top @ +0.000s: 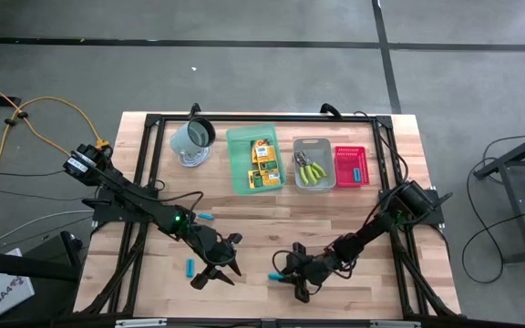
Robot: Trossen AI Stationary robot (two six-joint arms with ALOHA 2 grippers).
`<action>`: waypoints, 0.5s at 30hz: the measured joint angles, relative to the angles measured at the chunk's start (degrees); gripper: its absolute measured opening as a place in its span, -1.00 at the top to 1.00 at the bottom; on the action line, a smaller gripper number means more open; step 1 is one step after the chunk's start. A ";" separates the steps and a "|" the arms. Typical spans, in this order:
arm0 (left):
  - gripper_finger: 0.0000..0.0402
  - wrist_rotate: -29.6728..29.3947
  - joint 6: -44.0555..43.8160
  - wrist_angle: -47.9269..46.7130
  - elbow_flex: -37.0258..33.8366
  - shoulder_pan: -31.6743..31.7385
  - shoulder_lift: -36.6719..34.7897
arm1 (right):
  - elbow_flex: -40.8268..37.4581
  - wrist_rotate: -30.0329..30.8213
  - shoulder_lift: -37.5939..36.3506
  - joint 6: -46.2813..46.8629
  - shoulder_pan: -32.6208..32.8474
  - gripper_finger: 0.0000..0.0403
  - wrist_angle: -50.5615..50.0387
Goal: Pick & Place School Supplies
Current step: Put the right blue eraser into the red bin
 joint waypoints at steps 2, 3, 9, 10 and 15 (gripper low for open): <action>0.29 0.00 0.00 0.00 0.00 0.00 0.02 | 0.00 -0.07 0.00 0.03 0.00 0.69 -0.07; 0.29 0.00 0.00 0.00 0.00 0.00 0.00 | -0.01 -0.11 0.00 0.03 -0.02 0.76 -0.10; 0.29 0.00 0.00 0.00 0.00 0.00 0.02 | -0.02 -0.84 -0.02 -0.08 -0.04 0.87 -0.03; 0.29 0.00 0.00 0.00 0.00 0.00 0.00 | -0.02 -0.80 -0.02 -0.23 -0.04 0.86 0.15; 0.29 0.00 0.00 0.01 0.00 0.00 0.01 | -0.11 0.72 0.00 -2.46 0.00 0.86 1.03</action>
